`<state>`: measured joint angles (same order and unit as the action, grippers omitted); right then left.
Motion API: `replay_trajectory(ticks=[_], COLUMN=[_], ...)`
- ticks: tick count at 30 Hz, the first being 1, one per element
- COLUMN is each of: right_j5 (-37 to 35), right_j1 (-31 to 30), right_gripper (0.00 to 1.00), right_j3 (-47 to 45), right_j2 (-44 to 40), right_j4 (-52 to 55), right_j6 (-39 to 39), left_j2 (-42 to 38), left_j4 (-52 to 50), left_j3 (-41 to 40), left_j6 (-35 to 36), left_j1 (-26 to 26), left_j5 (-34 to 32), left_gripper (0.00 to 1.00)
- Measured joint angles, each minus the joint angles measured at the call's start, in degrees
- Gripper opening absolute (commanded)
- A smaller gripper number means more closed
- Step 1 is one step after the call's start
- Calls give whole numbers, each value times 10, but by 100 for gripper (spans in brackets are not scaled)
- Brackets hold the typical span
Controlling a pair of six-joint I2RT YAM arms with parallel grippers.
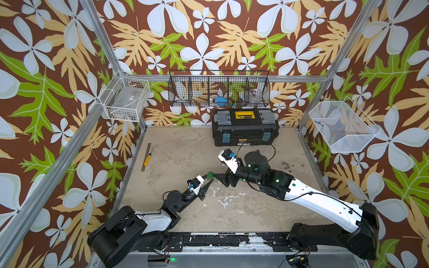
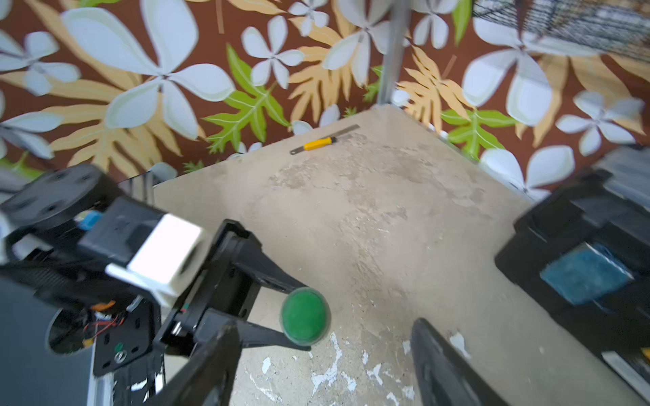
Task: Close the paint jar lid
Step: Screw the lid onto the paint jar, then place the paint jar at the center of the board.
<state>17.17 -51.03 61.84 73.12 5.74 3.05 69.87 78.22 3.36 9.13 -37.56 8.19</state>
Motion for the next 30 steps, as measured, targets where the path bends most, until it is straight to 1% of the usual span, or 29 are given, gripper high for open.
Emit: replay_trajectory(ticks=[2,5,8,12,14,16,19,21,23,25,27,29,30], right_j5=[64,122,146,147,144,139,127,119,111,107,103,97,94], right_j1=[7,17,26,26,25,25,26,26,26,26,25,25,25], right_gripper=[86,87,85,75,68,63,48,38,25,15,9,4,3], right_j3=[16,51,73,88,91,94,101,106,109,109,109,107,106], right_j2=[17,59,96,128,139,147,160,167,170,170,170,169,167], right_j4=[13,44,71,96,102,105,109,110,111,110,110,110,109], right_j6=[60,128,178,213,217,218,218,216,214,214,213,207,201], left_j2=[0,0,0,-1,-1,-1,-1,-1,-1,-1,-1,-1,-1], left_j4=[0,0,0,-1,0,-1,-1,-2,-2,-3,-4,-4,-4], left_j3=[0,0,0,0,0,0,0,0,0,0,0,0,0], left_j6=[0,0,0,0,0,0,0,0,0,0,0,2,4], left_j1=[0,0,0,0,0,0,0,0,0,0,0,0,0], left_j5=[0,0,0,0,0,0,0,0,0,0,0,0,0], left_gripper=[21,21,22,21,21,21,22,22,24,25,31,41,46])
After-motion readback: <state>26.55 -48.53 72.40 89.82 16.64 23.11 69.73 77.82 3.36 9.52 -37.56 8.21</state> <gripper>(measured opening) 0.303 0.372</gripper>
